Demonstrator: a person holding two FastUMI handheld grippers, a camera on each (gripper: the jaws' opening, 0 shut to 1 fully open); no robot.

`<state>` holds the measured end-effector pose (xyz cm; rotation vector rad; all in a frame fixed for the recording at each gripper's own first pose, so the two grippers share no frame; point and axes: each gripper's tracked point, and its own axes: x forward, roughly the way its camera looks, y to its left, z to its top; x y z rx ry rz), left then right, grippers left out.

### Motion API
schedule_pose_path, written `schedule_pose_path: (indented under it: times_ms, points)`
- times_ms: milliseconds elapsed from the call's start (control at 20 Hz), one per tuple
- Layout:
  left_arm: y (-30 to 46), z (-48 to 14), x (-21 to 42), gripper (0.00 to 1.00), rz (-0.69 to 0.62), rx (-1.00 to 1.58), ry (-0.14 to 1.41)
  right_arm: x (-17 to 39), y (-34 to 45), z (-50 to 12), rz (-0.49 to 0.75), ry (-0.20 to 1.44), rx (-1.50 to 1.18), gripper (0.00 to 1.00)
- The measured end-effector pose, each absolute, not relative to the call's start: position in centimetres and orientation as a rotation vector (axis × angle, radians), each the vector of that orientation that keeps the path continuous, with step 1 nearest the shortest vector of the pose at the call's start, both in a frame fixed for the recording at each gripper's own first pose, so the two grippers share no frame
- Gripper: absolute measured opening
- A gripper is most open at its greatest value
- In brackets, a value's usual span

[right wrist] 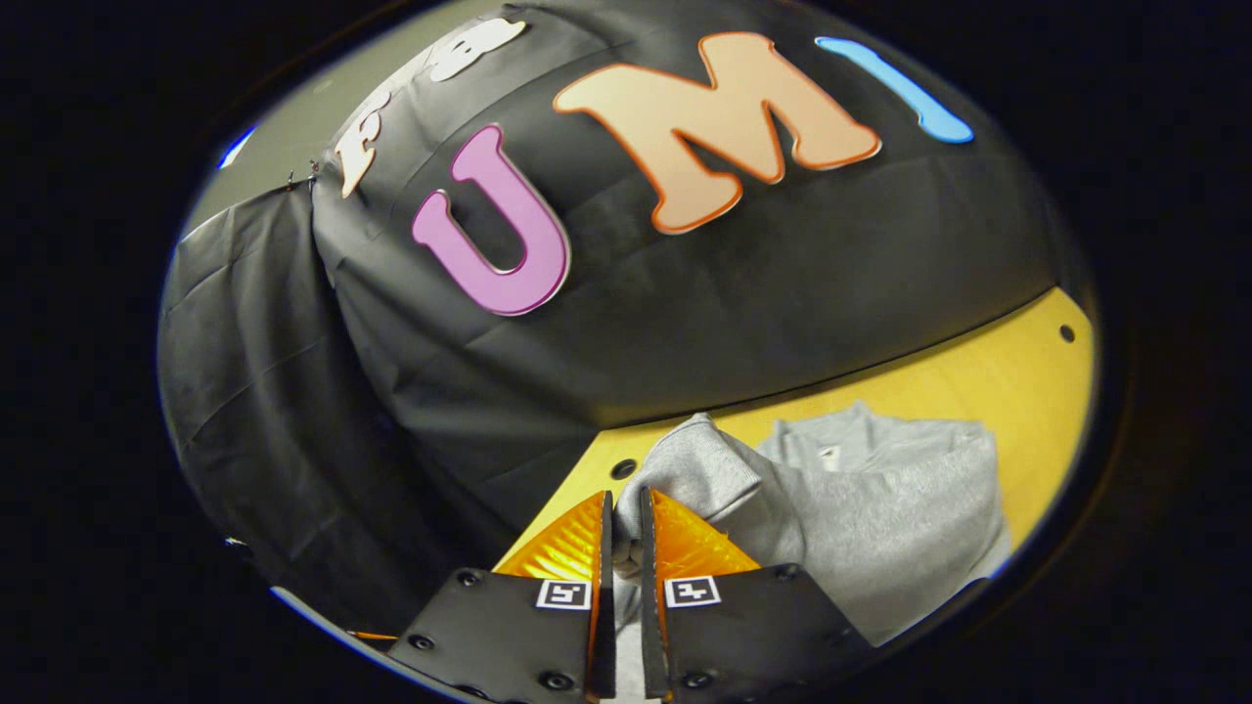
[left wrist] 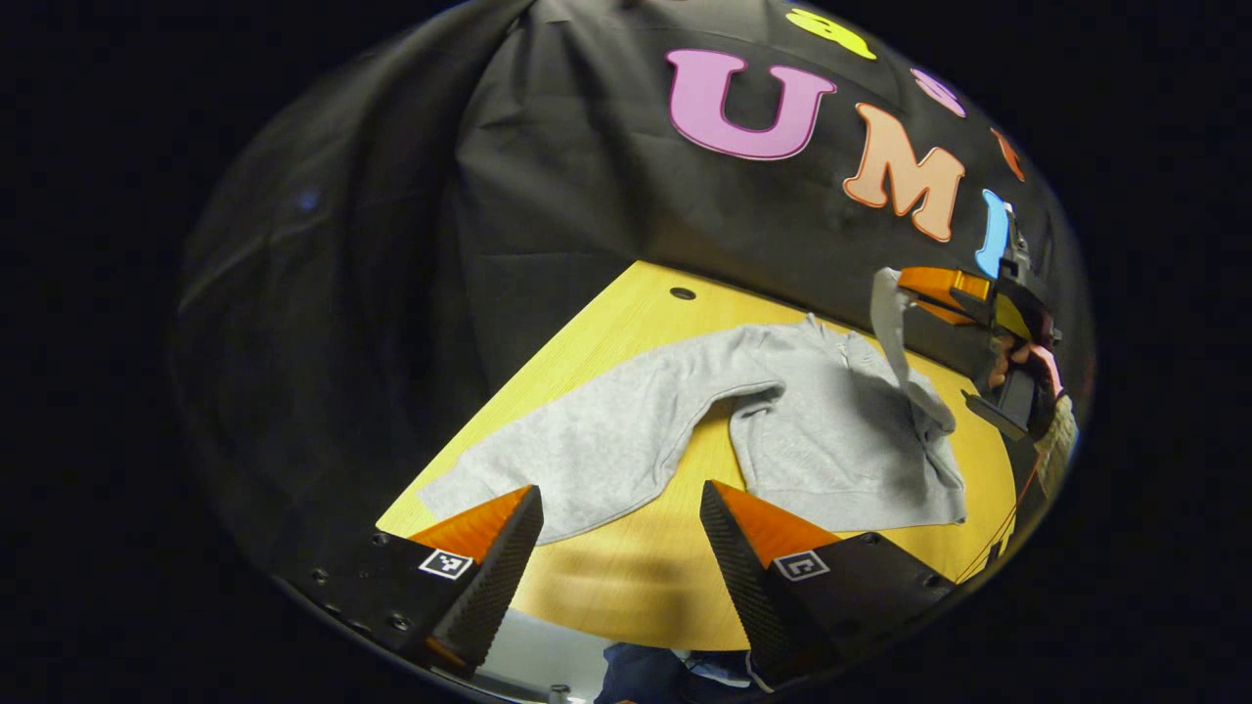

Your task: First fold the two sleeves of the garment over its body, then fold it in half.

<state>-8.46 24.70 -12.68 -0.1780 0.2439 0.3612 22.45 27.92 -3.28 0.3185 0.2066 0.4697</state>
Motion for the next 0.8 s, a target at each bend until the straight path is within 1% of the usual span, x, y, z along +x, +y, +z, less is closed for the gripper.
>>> schedule_pose_path:
  times_ms: [50, 250, 450, 500, 550, 650, 700, 750, 800]
  points:
    - [25.1, -13.2, -8.7, 0.95, 0.374, -0.18, 0.25, 23.1, 29.6, -4.3, 0.499, 0.227, 0.342, 0.13]
    - [27.6, -15.0, -9.2, 0.95, 0.427, -0.202, 0.262, 25.6, 33.1, -9.7, 0.516, 0.318, 0.343, 0.13]
    - [30.7, -16.4, -8.3, 0.95, 0.478, -0.197, 0.281, 26.9, 34.5, -12.9, 0.485, 0.38, 0.333, 0.13]
    - [31.4, -16.8, -8.2, 0.95, 0.486, -0.2, 0.286, 27.0, 34.7, -13.0, 0.48, 0.404, 0.344, 0.19]
    - [32.0, -17.2, -7.8, 0.95, 0.491, -0.208, 0.293, 27.3, 35.0, -12.9, 0.473, 0.427, 0.368, 0.19]
    - [32.8, -18.2, -7.1, 0.95, 0.496, -0.222, 0.318, 27.5, 35.3, -13.2, 0.48, 0.458, 0.392, 0.38]
    - [33.1, -18.7, -6.9, 0.95, 0.499, -0.222, 0.329, 27.7, 35.4, -13.3, 0.477, 0.458, 0.386, 0.36]
    - [33.6, -19.3, -6.9, 0.95, 0.505, -0.219, 0.342, 28.4, 36.3, -13.8, 0.487, 0.451, 0.372, 0.54]
    - [33.9, -19.9, -6.7, 0.95, 0.512, -0.217, 0.358, 27.6, 35.8, -13.9, 0.49, 0.444, 0.348, 0.72]
